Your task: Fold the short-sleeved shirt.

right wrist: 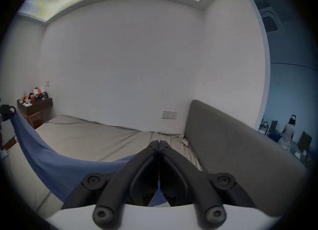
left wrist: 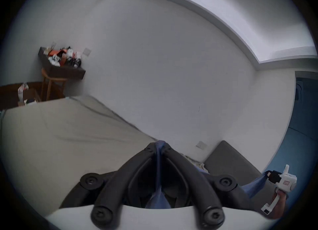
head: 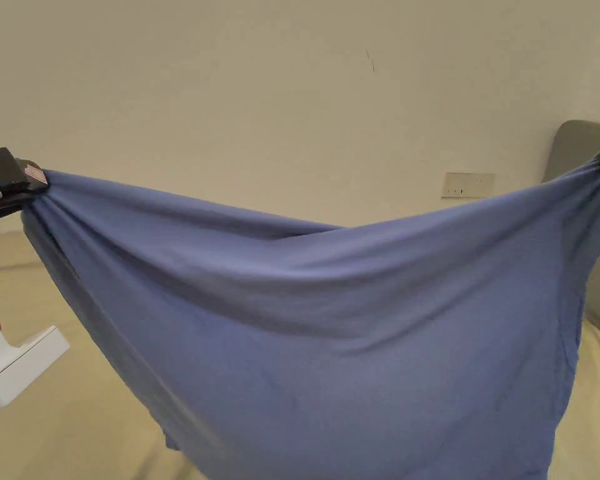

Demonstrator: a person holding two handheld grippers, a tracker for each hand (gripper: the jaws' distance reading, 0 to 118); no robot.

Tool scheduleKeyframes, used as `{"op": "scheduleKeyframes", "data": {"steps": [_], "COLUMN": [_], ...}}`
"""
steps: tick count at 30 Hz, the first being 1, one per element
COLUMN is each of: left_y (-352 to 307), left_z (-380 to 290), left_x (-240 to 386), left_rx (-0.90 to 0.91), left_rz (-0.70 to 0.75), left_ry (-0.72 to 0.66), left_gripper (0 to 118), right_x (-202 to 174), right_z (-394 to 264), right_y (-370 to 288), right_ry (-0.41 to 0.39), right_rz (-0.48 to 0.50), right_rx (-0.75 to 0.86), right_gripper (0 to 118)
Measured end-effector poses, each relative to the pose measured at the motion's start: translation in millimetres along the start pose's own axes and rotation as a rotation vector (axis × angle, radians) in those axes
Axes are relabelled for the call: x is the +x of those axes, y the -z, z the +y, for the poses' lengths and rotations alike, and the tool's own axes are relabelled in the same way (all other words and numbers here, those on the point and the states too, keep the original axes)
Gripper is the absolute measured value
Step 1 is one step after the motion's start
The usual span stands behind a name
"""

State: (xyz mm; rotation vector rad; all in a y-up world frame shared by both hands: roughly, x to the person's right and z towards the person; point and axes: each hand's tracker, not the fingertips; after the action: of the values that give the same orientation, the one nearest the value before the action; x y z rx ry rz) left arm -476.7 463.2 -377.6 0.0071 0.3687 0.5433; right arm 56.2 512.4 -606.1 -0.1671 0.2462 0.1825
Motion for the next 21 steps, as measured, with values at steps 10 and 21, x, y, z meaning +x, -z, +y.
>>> {"op": "scheduleKeyframes", "data": {"steps": [10, 21], "left_y": [63, 103], "left_z": [79, 77], "left_x": [26, 43], "left_rx": [-0.011, -0.058], "left_rz": [0.06, 0.096], "left_ry": [0.004, 0.053], "left_gripper": [2, 2], "right_x": [-4, -18], "right_z": [76, 90], "right_y": [52, 92], "right_ry": [-0.087, -0.152], "right_rz": [-0.122, -0.156], "right_rx": [-0.03, -0.102], "right_gripper": [3, 3]}}
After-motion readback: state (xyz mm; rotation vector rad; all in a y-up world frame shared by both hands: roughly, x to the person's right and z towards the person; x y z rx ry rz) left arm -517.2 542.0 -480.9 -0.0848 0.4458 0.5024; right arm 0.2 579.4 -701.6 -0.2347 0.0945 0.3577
